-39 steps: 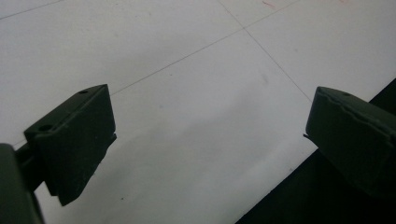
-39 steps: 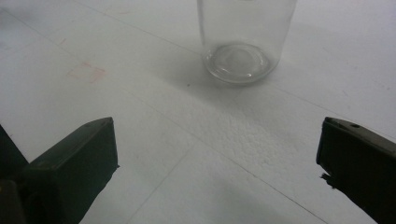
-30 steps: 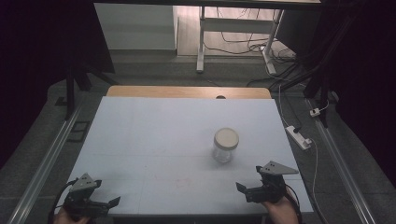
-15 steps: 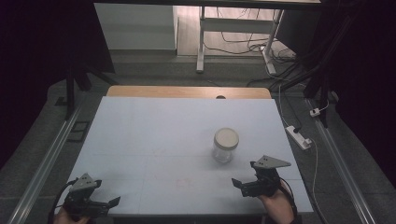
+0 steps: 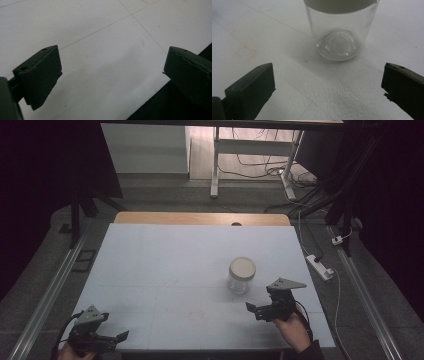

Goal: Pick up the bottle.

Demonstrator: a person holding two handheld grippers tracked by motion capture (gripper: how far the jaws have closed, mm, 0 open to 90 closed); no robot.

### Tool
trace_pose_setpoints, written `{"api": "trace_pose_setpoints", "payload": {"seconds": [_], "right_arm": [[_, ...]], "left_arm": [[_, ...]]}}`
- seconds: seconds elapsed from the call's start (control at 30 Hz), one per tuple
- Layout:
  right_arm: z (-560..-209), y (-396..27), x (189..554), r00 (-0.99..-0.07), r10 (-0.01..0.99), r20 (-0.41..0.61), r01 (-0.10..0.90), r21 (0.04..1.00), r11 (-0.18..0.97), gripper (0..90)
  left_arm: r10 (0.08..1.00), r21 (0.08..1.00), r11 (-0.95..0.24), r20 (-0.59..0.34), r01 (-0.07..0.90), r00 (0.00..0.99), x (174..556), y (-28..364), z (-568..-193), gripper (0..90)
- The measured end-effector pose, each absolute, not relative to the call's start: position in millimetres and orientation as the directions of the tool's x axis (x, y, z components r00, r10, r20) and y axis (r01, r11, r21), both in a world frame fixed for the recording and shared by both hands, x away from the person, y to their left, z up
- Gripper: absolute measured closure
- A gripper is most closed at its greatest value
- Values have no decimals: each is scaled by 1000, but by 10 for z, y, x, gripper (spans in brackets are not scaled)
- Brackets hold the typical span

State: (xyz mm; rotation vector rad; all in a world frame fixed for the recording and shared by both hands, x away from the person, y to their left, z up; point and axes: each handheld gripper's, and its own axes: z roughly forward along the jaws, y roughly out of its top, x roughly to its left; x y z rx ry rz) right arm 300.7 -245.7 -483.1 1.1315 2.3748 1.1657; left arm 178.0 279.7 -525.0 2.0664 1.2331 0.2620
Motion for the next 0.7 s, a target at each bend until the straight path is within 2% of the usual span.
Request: {"api": "trace_pose_setpoints", "payload": {"seconds": [0.5, 0.7], "right_arm": [[-4878, -2296, 3273, -702, 710, 63, 509, 742, 438, 0], [-4903, -2249, 3381, -695, 713, 90, 527, 738, 421, 0]], "left_arm": [[831, 658, -301, -175, 691, 528, 1784, 2793, -5251, 24], [830, 657, -303, -174, 691, 529, 1784, 2792, -5251, 24]]}}
